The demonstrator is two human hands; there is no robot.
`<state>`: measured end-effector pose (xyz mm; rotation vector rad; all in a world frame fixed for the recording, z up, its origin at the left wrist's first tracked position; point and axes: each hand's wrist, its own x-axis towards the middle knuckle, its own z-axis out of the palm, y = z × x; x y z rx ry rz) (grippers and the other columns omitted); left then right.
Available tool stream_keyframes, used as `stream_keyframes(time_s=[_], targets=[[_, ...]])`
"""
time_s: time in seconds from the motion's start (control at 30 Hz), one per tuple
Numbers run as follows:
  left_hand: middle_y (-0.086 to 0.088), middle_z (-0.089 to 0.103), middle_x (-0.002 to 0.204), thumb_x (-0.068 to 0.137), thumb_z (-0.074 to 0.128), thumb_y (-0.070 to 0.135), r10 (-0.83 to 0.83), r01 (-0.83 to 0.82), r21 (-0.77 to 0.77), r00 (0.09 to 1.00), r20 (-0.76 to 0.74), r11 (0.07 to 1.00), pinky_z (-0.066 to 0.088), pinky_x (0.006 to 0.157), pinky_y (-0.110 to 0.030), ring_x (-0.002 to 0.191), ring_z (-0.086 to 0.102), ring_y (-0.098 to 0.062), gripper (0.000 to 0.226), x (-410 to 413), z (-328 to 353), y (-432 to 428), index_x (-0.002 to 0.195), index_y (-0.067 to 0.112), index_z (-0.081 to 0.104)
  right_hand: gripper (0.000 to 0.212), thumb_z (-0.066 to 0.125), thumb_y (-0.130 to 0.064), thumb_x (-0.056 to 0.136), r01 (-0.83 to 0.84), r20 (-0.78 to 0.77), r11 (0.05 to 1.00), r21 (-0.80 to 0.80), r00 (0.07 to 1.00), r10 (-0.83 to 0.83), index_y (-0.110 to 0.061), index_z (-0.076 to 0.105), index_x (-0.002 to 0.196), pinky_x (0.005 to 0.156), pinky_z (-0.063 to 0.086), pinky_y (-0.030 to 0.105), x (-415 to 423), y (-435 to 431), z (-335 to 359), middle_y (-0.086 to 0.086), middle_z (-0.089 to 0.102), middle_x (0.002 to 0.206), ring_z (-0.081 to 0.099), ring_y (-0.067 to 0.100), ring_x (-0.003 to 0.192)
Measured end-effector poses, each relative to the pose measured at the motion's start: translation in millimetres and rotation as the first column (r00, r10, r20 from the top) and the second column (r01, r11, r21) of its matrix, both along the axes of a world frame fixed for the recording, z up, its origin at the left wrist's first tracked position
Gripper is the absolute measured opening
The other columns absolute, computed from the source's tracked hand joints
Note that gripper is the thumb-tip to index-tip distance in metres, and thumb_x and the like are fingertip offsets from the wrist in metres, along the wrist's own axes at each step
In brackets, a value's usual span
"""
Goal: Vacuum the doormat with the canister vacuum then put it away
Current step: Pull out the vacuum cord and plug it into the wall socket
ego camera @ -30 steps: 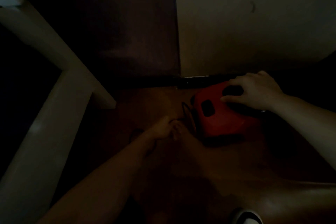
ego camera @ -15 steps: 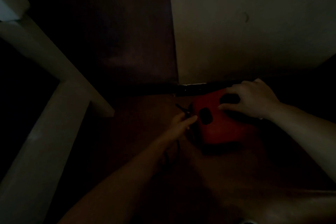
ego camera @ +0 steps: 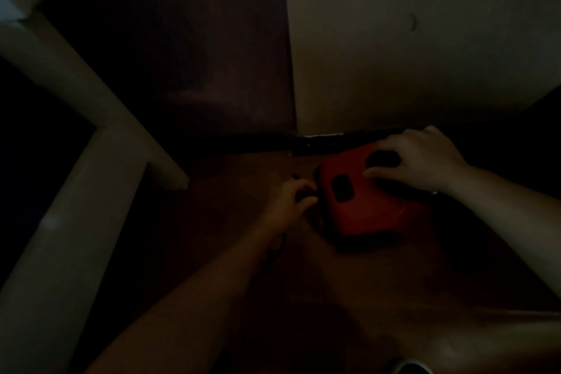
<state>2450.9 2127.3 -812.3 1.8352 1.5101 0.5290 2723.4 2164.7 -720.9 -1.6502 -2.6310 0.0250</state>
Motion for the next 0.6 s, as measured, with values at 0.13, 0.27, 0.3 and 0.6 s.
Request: stream_keyframes(time_s=[0.13, 0.27, 0.3, 0.6], targets=[[-0.01, 0.052, 0.115, 0.085, 0.075, 0.022, -0.006, 0.042, 0.202, 0.985, -0.174, 0.979, 0.048, 0.09, -0.042, 0.104, 0.051, -0.02, 0.026, -6.8, -6.0, -2.6, 0.11, 0.017, 0.07, 0.077, 0.028, -0.089, 0.07, 0.008, -0.009, 1.0, -0.02, 1.0, -0.008, -0.041, 0.064, 0.12, 0.082, 0.03, 0.034, -0.1, -0.6, 1.2, -0.009, 0.069, 0.115, 0.06, 0.02, 0.107], [-0.008, 0.047, 0.134, 0.087, 0.07, 0.033, -0.065, 0.216, 0.331, 0.908, -0.413, 0.918, 0.037, 0.1, -0.044, 0.123, 0.041, -0.026, 0.024, -8.3, 0.8, -2.5, 0.108, 0.021, 0.071, 0.084, 0.025, -0.089, 0.068, 0.016, 0.002, 0.999, -0.035, 1.0, -0.016, -0.039, 0.063, 0.124, 0.085, 0.033, 0.036, -1.3, -1.9, 3.8, -0.007, 0.069, 0.117, 0.06, 0.021, 0.108], [-0.007, 0.053, 0.129, 0.089, 0.067, 0.03, -0.147, 0.305, 0.326, 0.89, -0.431, 0.895, 0.037, 0.102, -0.044, 0.121, 0.046, -0.025, 0.021, -9.2, 1.6, -2.1, 0.106, 0.018, 0.071, 0.085, 0.024, -0.089, 0.067, 0.015, -0.001, 0.999, -0.032, 1.0, -0.015, -0.039, 0.063, 0.123, 0.085, 0.032, 0.035, -1.3, -2.2, 4.0, -0.007, 0.069, 0.116, 0.06, 0.021, 0.108], [0.003, 0.06, 0.079, 0.103, 0.049, 0.024, -0.251, 0.236, -0.169, 0.965, -0.076, 0.957, 0.04, 0.063, -0.02, 0.066, 0.053, -0.003, 0.032, 9.0, -11.3, -11.2, 0.095, 0.0, 0.068, 0.082, 0.024, -0.089, 0.068, 0.01, -0.002, 1.0, -0.003, 1.0, -0.01, -0.041, 0.065, 0.121, 0.08, 0.03, 0.033, -1.6, -2.0, 3.2, -0.008, 0.07, 0.112, 0.061, 0.021, 0.104]])
